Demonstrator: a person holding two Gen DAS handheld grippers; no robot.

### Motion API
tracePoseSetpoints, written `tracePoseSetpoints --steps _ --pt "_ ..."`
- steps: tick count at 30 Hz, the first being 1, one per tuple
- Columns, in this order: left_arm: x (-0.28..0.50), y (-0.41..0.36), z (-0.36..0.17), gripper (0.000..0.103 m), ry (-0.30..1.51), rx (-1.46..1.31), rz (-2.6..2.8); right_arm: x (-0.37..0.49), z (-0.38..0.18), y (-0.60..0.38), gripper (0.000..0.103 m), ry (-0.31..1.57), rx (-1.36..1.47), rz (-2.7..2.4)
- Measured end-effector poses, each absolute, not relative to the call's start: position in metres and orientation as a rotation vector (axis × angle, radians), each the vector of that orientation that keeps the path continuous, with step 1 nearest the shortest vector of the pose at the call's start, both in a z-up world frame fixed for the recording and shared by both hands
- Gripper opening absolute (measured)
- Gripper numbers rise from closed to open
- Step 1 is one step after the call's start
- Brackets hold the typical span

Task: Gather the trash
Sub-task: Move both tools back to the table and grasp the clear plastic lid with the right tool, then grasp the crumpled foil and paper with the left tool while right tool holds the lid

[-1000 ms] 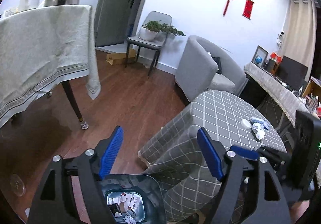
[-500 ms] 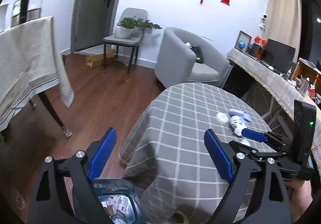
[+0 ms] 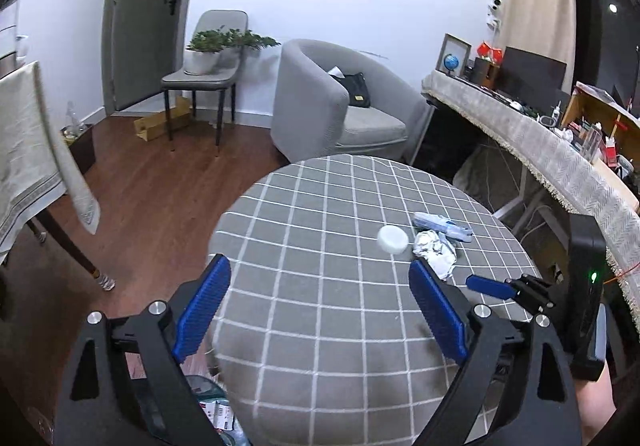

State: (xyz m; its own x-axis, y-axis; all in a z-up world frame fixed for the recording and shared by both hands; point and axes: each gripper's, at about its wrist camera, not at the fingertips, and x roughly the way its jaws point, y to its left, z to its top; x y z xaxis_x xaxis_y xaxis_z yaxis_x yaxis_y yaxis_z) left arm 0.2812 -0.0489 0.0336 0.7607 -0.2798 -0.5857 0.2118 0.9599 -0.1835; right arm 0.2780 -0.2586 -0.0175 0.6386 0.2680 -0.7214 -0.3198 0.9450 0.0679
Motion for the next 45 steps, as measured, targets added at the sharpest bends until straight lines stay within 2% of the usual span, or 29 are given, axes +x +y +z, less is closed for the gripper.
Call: tracePoseSetpoints --steps 1,3,10,13,27,34,38,41,45 --pt "0.284 -0.053 0.033 0.092 0.659 -0.106 -0.274 0.279 -0.02 -0.26 0.07 0.823 -0.076 0.334" --pt "0.29 -0.061 0.03 0.092 0.67 -0.098 -0.285 0.282 -0.025 -0.263 0.06 0.846 -0.081 0.33" --pt "0.31 -0.089 0.022 0.093 0.705 -0.074 -0.322 0.286 -0.033 -0.273 0.044 0.865 -0.091 0.319" --pt "0.317 -0.101 0.018 0.093 0.717 -0.067 -0.337 0.287 -0.034 -0.274 0.031 0.855 -0.116 0.307" --pt "0.339 -0.177 -0.005 0.093 0.77 0.043 -0.432 0.275 -0.026 -0.354 0.03 0.809 0.019 0.209" --pt "0.349 -0.2 -0.02 0.092 0.806 0.069 -0.451 0.265 -0.02 -0.398 0.03 0.728 0.113 0.151" --pt "0.356 -0.208 -0.028 0.084 0.832 0.066 -0.446 0.262 -0.021 -0.404 0.03 0.716 0.135 0.157" --pt "0.362 -0.211 -0.036 0.075 0.863 0.066 -0.426 0.262 -0.023 -0.405 0.03 0.718 0.132 0.163" --pt "0.366 -0.208 -0.043 0.057 0.89 0.042 -0.425 0.263 -0.025 -0.407 0.03 0.717 0.136 0.174"
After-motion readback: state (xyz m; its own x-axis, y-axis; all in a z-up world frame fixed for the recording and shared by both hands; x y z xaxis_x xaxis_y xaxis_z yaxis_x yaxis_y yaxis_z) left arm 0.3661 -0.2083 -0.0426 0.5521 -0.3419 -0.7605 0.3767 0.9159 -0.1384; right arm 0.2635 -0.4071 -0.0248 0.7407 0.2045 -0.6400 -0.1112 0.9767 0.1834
